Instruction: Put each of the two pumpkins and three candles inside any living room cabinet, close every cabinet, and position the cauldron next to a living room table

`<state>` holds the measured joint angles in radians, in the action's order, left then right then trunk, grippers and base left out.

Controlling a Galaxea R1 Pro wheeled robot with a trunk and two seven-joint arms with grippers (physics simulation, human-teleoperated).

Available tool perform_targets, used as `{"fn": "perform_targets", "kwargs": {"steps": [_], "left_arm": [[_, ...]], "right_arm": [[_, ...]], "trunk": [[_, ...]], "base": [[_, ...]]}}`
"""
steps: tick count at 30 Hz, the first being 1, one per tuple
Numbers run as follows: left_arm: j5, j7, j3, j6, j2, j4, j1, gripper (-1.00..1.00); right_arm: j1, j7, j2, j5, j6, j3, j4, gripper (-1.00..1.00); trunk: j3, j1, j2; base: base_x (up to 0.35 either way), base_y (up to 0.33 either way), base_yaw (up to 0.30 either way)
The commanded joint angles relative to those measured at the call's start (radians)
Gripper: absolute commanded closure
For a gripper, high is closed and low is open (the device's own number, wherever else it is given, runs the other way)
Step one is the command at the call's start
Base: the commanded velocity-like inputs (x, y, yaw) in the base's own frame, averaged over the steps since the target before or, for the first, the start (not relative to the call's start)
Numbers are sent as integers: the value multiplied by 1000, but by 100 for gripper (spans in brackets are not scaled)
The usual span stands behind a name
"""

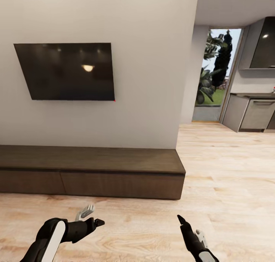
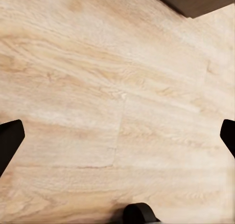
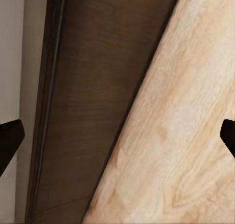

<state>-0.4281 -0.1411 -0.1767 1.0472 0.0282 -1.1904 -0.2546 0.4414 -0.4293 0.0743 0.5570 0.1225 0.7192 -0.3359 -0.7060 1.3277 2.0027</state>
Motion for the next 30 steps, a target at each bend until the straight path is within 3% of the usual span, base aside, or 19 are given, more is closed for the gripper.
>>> {"fn": "perform_targets", "kwargs": {"steps": [1,4,9,14,17,19,25,30], "left_arm": [[-4,0,1,0,1,2,0,-100],[-9,0,2,0,0,4,-1,-100],[-13,0,2,0,0,5,-1,-100],[-63,0,3,0,3,5,-2,-100],[-93,0,6,0,4,8,-2,-100],[-99,0,7,0,4,10,-2,-100],[-132,0,10,0,4,11,-2,-100],[-147,0,11,0,21,11,-2,-100]], "right_arm": [[1,-7,2,32,1,0,0,-100],[17,-36,10,93,-6,-2,-1,-100],[72,-30,28,108,-31,-5,-1,-100],[88,-31,27,135,-31,7,1,-100],[90,-60,26,207,-29,36,7,-100],[90,-79,26,225,-29,41,8,-100],[89,-154,34,237,-31,40,10,-100],[91,-163,55,232,-34,24,9,-100]], "trunk": [[-3,4,7],[-13,15,28],[-28,35,63],[-44,54,98],[-53,65,119],[-60,73,133],[-78,96,175],[-94,115,210]], "base": [[0,0,0],[0,0,0],[0,0,0],[0,0,0],[0,0,0],[0,0,0],[0,0,0],[0,0,0]]}}
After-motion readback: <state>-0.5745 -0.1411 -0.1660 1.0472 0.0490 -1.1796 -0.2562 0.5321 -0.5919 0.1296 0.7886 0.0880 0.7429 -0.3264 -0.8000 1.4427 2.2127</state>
